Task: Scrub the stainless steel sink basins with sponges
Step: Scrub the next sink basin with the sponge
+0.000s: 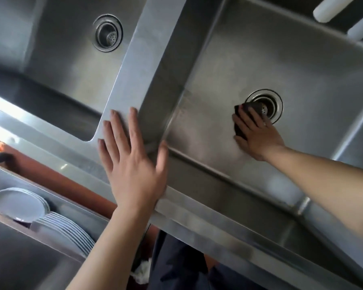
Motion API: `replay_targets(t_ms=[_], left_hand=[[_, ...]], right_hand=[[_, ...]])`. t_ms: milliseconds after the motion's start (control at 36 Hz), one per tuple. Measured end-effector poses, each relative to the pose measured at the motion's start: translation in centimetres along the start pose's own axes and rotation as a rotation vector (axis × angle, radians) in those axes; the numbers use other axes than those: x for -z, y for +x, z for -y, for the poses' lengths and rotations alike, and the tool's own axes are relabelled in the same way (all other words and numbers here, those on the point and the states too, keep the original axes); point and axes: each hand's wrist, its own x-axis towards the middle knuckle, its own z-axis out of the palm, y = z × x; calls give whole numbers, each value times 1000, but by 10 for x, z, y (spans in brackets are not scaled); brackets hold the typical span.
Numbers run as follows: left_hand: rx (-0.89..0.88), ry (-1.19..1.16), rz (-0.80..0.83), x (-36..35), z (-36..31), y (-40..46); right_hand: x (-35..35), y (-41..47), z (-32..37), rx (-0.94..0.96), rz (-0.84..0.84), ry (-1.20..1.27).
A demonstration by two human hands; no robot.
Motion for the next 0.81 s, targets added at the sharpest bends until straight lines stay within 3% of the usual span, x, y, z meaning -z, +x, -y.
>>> replay_targets(t_ms=[111, 278, 361, 472, 611, 806], left_hand=[[-3, 19, -3, -3, 2, 2], [-10, 31, -14, -2, 0, 1], [-6, 42, -15, -2, 0, 1], [8, 43, -12, -3, 0, 2], [22, 49, -3, -3, 0, 3], [22, 55, 17, 1, -2, 2]], right_hand=[[-6, -11, 0, 17, -80, -8], [-25, -24, 35, 611, -40, -140], [-23, -5, 76, 753, 46, -160], [-1, 46, 127, 776, -66, -88], [9, 74, 139, 828, -75, -59], [12, 74, 126, 496, -167, 55]])
